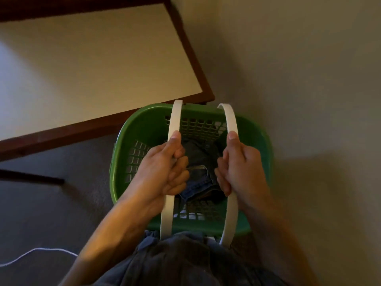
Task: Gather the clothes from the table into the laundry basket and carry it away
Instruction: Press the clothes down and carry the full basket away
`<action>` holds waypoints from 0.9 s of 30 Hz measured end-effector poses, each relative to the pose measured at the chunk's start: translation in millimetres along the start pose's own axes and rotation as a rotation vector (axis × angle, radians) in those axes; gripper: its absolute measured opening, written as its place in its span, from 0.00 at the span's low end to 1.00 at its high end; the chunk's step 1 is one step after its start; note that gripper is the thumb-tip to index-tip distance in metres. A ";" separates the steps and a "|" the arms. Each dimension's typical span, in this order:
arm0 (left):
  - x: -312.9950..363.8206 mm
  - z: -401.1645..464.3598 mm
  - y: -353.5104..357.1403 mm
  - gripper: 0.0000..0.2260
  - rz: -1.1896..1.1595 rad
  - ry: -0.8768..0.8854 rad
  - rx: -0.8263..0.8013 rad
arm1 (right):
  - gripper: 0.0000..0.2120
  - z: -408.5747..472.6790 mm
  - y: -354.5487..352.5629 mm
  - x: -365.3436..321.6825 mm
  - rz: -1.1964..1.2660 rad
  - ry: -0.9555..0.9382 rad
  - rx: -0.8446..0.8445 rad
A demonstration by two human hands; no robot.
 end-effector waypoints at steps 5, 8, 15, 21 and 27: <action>5.3 -39.1 -63.7 0.18 -0.164 0.099 0.125 | 0.25 -11.8 63.8 1.3 -0.067 -0.021 -0.232; 11.3 -66.3 -107.0 0.19 -0.253 0.185 0.201 | 0.25 -26.0 114.5 1.2 -0.105 -0.055 -0.368; 14.9 -123.0 -207.3 0.19 -0.416 0.293 0.352 | 0.24 -72.4 228.3 4.5 -0.225 -0.070 -0.613; 12.9 -173.2 -293.5 0.20 -0.575 0.374 0.446 | 0.24 -120.2 323.7 19.6 -0.305 -0.067 -0.837; 10.8 -226.2 -354.8 0.21 -0.677 0.468 0.597 | 0.25 -168.2 403.4 26.7 -0.354 -0.084 -1.048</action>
Point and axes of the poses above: each hand's wrist, its own z-axis towards the middle knuckle, its own y-axis out of the palm, x = y × z, the point moved 1 cm from there along z, towards the middle knuckle, and after that the axes turned 6 degrees about x, right-handed, at the moved point
